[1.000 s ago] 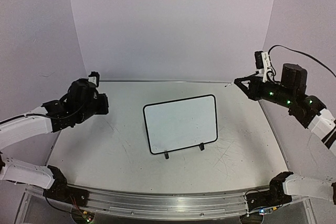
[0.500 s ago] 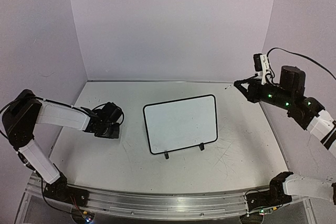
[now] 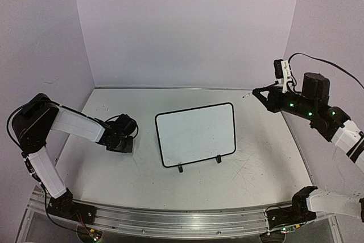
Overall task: Write a sentence on the whiteboard
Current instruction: Place the pen cap at the center of the board.
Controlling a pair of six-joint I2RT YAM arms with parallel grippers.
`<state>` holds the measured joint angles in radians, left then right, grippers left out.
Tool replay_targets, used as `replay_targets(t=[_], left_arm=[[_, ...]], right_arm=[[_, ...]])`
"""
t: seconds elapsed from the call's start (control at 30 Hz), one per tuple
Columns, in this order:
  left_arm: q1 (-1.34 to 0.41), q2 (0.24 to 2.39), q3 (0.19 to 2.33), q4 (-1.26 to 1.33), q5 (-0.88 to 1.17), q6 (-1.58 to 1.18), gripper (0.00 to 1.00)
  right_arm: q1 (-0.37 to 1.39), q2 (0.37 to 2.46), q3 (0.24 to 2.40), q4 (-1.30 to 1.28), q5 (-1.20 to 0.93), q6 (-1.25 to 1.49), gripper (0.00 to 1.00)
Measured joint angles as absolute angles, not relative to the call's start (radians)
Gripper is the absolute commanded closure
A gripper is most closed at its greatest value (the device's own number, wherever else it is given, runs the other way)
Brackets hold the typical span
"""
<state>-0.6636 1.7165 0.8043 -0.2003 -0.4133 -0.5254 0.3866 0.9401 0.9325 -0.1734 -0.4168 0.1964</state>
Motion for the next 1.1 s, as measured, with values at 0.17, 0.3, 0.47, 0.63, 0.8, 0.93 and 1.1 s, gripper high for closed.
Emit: replay_targets(t=[0.17,0.3,0.47,0.63,0.8,0.93,1.1], left_arm=[[-0.664,1.718,0.804,-0.198,-0.413,-0.525,0.75],[-0.664,1.718,0.804,-0.195,-0.414,-0.523,0.73],[-0.664,1.709,0.804,-0.192,-0.414,-0.521,0.7],[-0.664,1.647,0.804,-0.196,-0.416,-0.513,0.56],[-0.664,1.551,0.807,-0.22,-0.436,-0.502,0.39],[-0.664,1.46,0.819,-0.246,-0.453,-0.499,0.26],[-0.664,1.318,0.831,-0.254,-0.432,-0.502,0.13]], right_arm=[[0.387,0.94,0.931,-0.173,-0.417,0.204,1.0],[0.387,0.941,0.929,-0.173,-0.417,0.207,1.0],[0.387,0.941,0.929,-0.173,-0.417,0.207,1.0],[0.387,0.941,0.929,-0.173,-0.416,0.207,1.0],[0.387,0.944,0.929,-0.173,-0.412,0.207,1.0],[0.387,0.946,0.929,-0.173,-0.404,0.207,1.0],[0.387,0.948,0.921,-0.174,-0.376,0.206,1.0]])
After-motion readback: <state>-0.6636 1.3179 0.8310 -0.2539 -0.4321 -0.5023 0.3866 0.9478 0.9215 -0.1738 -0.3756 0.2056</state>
